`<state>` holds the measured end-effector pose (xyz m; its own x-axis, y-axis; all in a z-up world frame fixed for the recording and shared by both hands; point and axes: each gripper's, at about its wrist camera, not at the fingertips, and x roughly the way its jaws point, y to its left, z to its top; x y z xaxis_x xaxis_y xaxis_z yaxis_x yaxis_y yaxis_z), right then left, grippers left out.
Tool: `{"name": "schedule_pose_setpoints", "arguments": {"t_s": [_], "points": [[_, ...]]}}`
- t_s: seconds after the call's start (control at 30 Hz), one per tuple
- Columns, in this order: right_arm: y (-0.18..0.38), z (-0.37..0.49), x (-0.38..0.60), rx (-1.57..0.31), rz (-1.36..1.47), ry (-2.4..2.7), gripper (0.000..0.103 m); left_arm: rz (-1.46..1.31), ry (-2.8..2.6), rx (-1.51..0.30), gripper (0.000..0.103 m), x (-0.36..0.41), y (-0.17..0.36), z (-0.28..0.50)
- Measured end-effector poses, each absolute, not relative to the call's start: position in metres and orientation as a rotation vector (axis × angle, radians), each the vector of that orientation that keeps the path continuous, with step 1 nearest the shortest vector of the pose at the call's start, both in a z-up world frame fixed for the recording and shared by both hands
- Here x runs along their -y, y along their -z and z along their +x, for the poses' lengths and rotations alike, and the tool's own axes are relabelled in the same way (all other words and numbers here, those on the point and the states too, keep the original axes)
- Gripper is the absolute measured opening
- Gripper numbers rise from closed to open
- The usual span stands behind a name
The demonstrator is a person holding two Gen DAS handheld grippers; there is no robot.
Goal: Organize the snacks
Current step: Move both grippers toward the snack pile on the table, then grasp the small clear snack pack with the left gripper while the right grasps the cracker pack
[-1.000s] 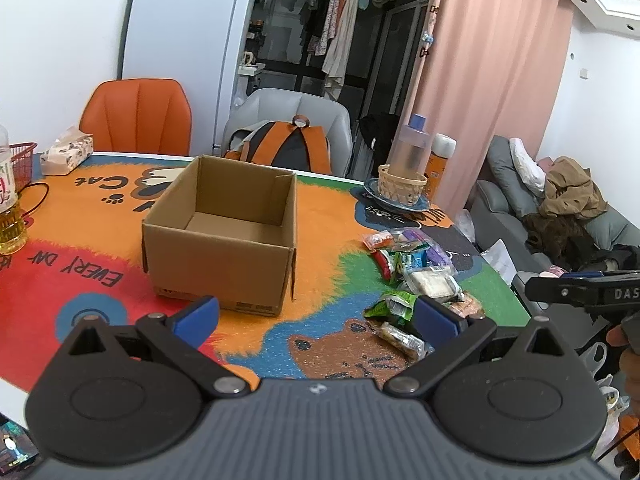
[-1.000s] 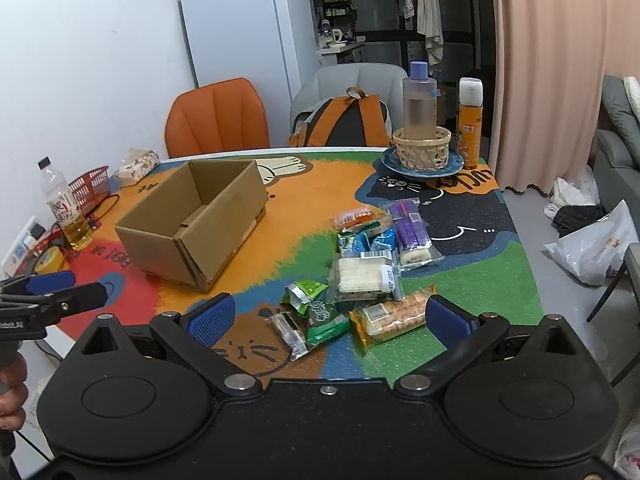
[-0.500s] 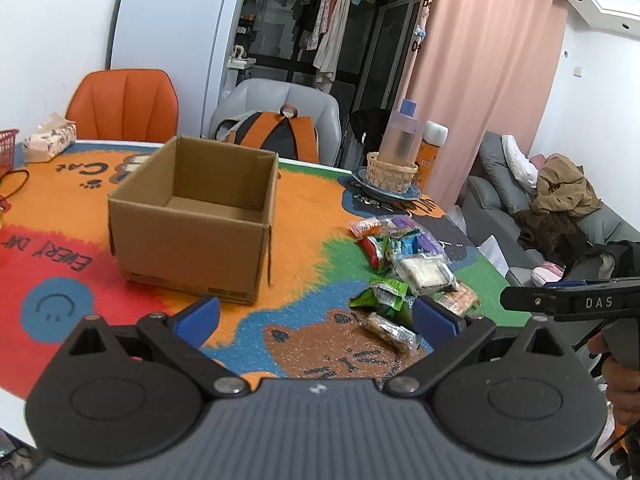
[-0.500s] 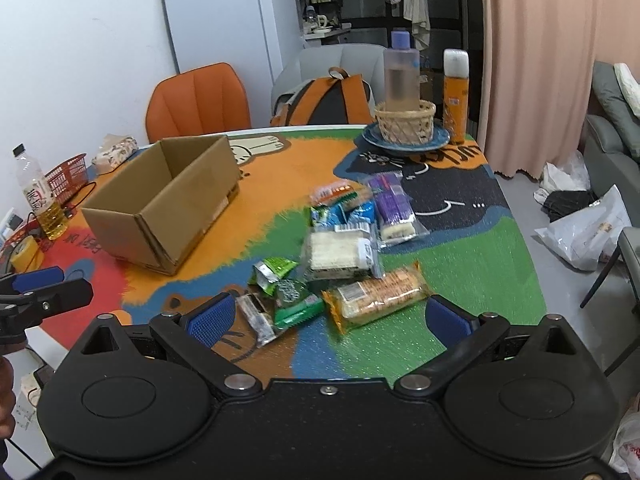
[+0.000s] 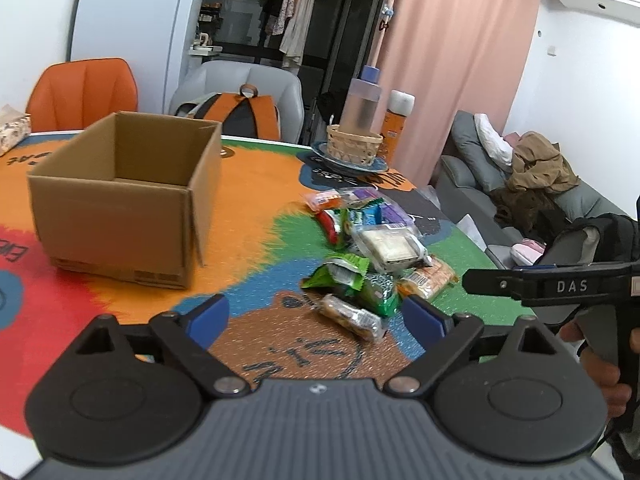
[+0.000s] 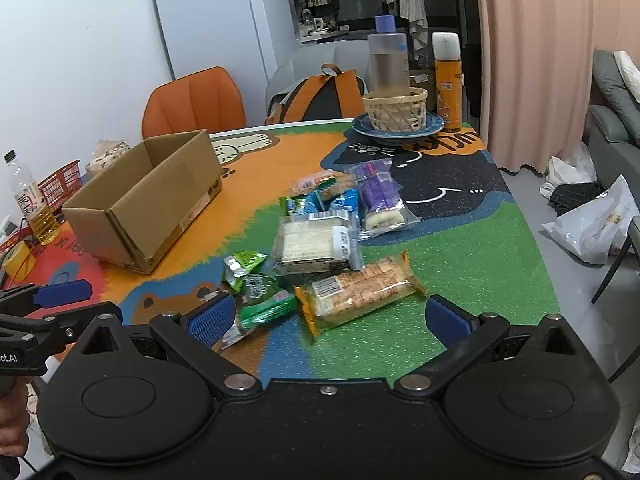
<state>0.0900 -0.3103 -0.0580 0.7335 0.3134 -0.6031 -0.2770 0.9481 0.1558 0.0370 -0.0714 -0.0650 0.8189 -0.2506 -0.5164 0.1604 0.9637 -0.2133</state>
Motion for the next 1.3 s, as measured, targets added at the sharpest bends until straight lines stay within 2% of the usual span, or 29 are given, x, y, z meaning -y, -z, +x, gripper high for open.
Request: {"name": "schedule_pose_setpoints", "arguments": {"t_s": [0.27, 0.83, 1.3], "points": [[0.066, 0.101, 0.313, -0.624, 0.072, -0.297, 0.098, -0.146, 0.231, -0.585, 0.081, 0.088, 0.079, 0.057], [0.086, 0.142, 0.296, -0.613, 0.005, -0.181, 0.098, -0.119, 0.222, -0.606, 0.076, 0.103, 0.101, 0.095], [0.108, 0.144, 0.301, -0.707, -0.025, -0.152, 0.095, -0.055, 0.178, -0.655, 0.074, 0.110, 0.118, 0.098]]}}
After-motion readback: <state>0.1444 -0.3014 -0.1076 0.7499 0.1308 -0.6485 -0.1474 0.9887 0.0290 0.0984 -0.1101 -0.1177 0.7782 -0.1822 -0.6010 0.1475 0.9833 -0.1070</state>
